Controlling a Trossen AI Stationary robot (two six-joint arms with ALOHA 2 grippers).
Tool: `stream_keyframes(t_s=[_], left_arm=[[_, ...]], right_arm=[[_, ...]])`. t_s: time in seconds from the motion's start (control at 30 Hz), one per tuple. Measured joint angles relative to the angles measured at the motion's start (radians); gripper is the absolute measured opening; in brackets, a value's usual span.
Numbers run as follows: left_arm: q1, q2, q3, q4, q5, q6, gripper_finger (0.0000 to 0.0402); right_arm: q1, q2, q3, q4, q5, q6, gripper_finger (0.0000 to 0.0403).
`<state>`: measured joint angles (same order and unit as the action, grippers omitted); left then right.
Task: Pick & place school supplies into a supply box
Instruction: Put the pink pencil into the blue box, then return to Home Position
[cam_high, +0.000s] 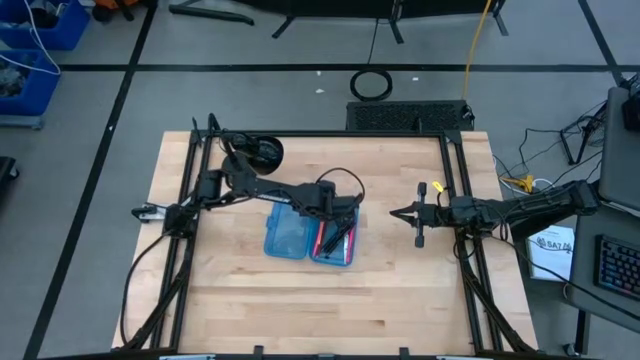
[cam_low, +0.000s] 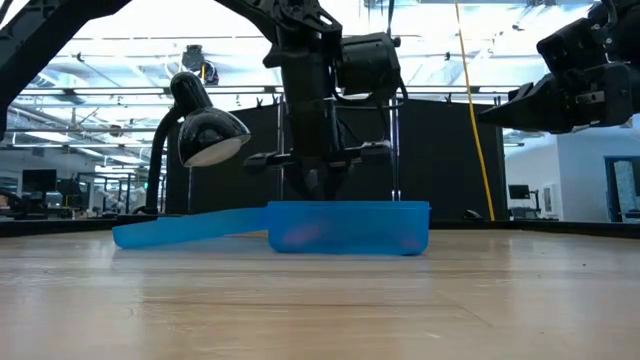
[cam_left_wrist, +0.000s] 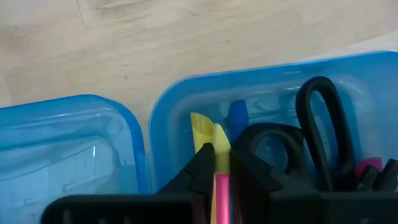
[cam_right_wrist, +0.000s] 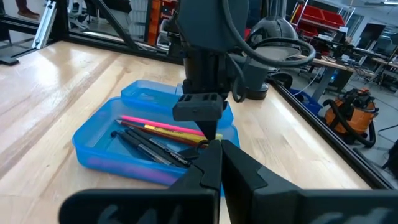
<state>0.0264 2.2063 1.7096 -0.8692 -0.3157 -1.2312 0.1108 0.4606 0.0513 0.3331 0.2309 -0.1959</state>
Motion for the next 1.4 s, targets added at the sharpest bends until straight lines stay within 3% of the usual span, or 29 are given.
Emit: stream_keyframes(t_s=[0.3, 0.7, 0.83, 1.03, 1.13, 1.33, 1.4], left_arm=[[-0.001, -0.007, 0.0, -0.001, 0.002, 0.016, 0.0119], [-0.001, -0.113, 0.0, -0.076, -0.03, 0.073, 0.0133], [-0.032, -0.179, 0.0, -0.072, -0.055, 0.306, 0.0133], [-0.186, -0.297, 0.0, -0.039, -0.237, 0.696, 0.013], [-0.275, -0.351, -0.016, 0.061, -0.32, 0.963, 0.0105], [-0.356, -0.523, -0.195, 0.361, -0.222, 1.341, 0.0014], [-0.358, -0.589, -0.295, 0.498, -0.177, 1.45, 0.0008]], right_arm=[[0.0, 0.0, 0.0, -0.002, 0.0, 0.0, 0.0], [0.0, 0.0, 0.0, -0.006, -0.001, 0.001, 0.0], [0.0, 0.0, 0.0, -0.005, -0.001, -0.004, 0.0], [0.0, -0.001, 0.0, -0.004, -0.008, -0.009, 0.0], [0.0, -0.001, 0.0, -0.003, -0.046, -0.042, 0.0], [-0.001, -0.001, 0.0, 0.094, -0.074, -0.033, 0.0], [-0.001, 0.001, 0.0, 0.155, -0.102, -0.054, 0.0]])
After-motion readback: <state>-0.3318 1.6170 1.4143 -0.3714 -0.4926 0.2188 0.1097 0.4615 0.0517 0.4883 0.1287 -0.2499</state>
